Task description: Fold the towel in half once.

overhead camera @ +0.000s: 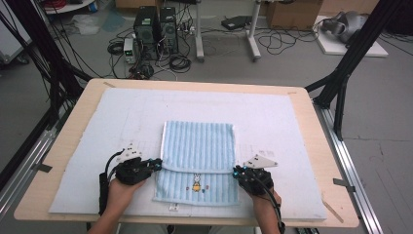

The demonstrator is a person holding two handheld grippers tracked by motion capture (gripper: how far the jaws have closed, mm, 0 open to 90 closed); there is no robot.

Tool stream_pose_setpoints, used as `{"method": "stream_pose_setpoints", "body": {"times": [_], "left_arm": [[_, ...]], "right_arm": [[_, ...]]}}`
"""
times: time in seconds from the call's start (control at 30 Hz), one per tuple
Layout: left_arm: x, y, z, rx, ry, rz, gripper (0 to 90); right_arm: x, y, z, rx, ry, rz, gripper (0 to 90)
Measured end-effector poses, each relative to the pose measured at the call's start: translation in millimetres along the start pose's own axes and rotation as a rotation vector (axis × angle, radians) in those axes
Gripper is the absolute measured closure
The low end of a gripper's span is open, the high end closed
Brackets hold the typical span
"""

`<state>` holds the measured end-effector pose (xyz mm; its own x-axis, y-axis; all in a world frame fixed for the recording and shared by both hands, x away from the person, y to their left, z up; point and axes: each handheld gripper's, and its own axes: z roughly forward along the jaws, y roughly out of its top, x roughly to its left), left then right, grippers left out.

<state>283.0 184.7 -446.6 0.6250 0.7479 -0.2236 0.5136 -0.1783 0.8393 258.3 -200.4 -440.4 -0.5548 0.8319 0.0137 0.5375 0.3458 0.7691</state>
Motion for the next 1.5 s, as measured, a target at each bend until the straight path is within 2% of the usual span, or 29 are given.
{"method": "stream_pose_setpoints", "body": {"times": [0.1, 0.23, 0.4, 0.47, 0.5, 0.57, 0.63, 0.7, 0.73, 0.77, 0.9, 1.0, 1.2, 1.5], "left_arm": [[0.2, 0.5, 0.5, -0.002, -0.013, -0.011, 84.0], [1.3, 1.9, -3.3, -0.022, -0.042, -0.051, 85.1], [-0.5, 0.2, -9.6, -0.030, -0.059, -0.067, 85.2], [-1.2, -0.5, -10.0, -0.028, -0.065, -0.070, 85.2], [-1.4, -0.5, -10.1, -0.023, -0.062, -0.067, 85.2], [-1.5, -0.3, -10.0, -0.027, -0.067, -0.076, 85.2], [-1.5, 0.3, -10.8, -0.035, -0.066, -0.080, 85.2], [-1.0, 0.8, -12.3, -0.039, -0.072, -0.087, 85.2], [-0.7, 0.9, -12.9, -0.040, -0.072, -0.086, 85.3], [-0.5, 1.0, -13.5, -0.040, -0.075, -0.088, 85.3], [-0.1, 1.6, -15.8, -0.046, -0.088, -0.096, 85.4], [-1.4, 1.8, -19.4, -0.053, -0.094, -0.098, 85.4], [-5.3, -1.8, -30.7, -0.067, -0.112, -0.104, 85.3], [-15.4, -17.1, -49.4, -0.058, -0.140, -0.092, 85.3]], "right_arm": [[1.1, 0.2, 0.8, 0.000, -0.001, -0.006, 83.0], [1.0, 0.4, -1.5, -0.019, 0.009, 0.006, 86.6], [0.0, -0.5, -5.5, -0.033, 0.019, 0.011, 89.2], [-1.0, -1.3, -6.5, -0.042, 0.017, 0.026, 76.8], [-1.8, -1.4, -7.6, -0.049, 0.024, 0.050, 74.5], [-1.1, -0.2, -7.5, -0.049, 0.020, 0.050, 67.9], [2.9, 0.8, -1.0, 0.000, 0.011, -0.004, 67.8], [6.5, 0.5, 7.0, 0.049, -0.008, -0.037, 71.9], [6.3, 0.6, 8.5, 0.047, -0.012, -0.041, 79.3], [5.6, 1.5, 8.4, 0.041, -0.013, -0.036, 82.4], [6.7, 3.4, 8.0, 0.050, -0.020, -0.051, 85.9], [6.3, 2.7, 2.8, 0.025, -0.008, -0.036, 86.2], [10.0, 0.0, -14.5, -0.011, 0.013, -0.051, 86.9], [22.9, -11.8, -41.6, -0.059, 0.035, -0.058, 87.6]]}}
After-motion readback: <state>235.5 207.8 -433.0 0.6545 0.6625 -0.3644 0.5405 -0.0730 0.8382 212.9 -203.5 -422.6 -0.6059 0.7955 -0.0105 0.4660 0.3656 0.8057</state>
